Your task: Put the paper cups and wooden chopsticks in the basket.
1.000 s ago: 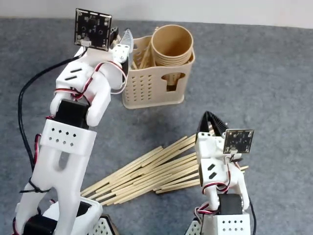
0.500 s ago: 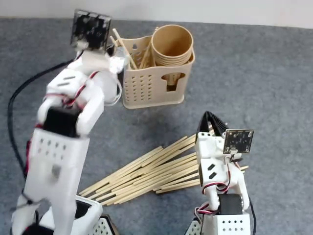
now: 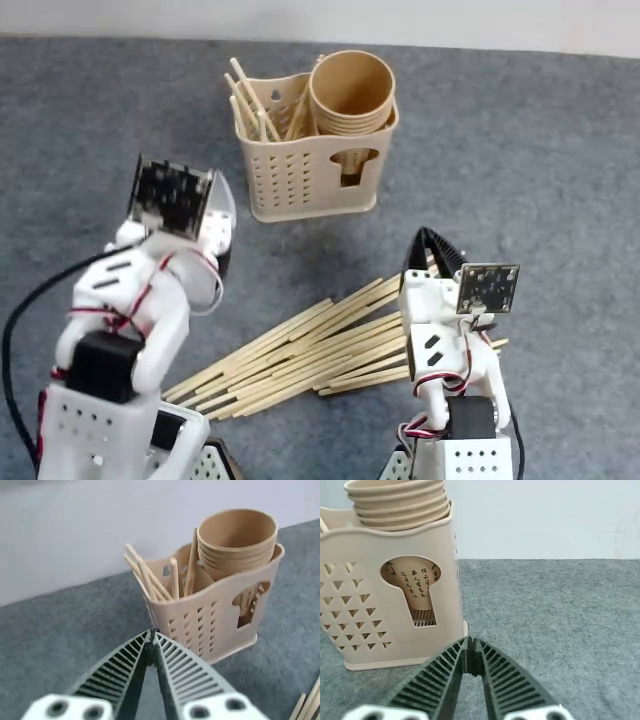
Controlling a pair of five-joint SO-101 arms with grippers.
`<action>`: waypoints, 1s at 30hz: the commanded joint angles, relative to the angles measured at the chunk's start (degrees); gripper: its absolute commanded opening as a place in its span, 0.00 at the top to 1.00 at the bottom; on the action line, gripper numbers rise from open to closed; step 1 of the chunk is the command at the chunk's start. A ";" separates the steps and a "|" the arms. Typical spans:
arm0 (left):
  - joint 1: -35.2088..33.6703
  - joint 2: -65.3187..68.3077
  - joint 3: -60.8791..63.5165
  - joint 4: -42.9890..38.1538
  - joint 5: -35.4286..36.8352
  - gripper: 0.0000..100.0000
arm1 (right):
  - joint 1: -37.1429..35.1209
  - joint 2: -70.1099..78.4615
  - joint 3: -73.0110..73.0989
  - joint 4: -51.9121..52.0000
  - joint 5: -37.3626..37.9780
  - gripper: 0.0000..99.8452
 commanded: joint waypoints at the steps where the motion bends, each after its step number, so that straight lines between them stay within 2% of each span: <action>1: -2.24 -5.58 5.32 0.09 -0.44 0.99 | -0.57 -0.84 1.71 -1.63 0.70 0.97; 12: -4.62 -20.44 23.69 -3.69 -0.44 0.99 | -0.57 -0.84 1.45 -1.19 0.53 0.97; 21: -4.62 -38.02 36.09 -4.04 -0.44 0.99 | -0.66 -0.84 -6.99 13.05 0.26 0.97; 30: -4.62 -36.53 36.70 -4.04 -0.44 0.99 | -0.66 -0.75 -12.44 19.30 0.53 0.97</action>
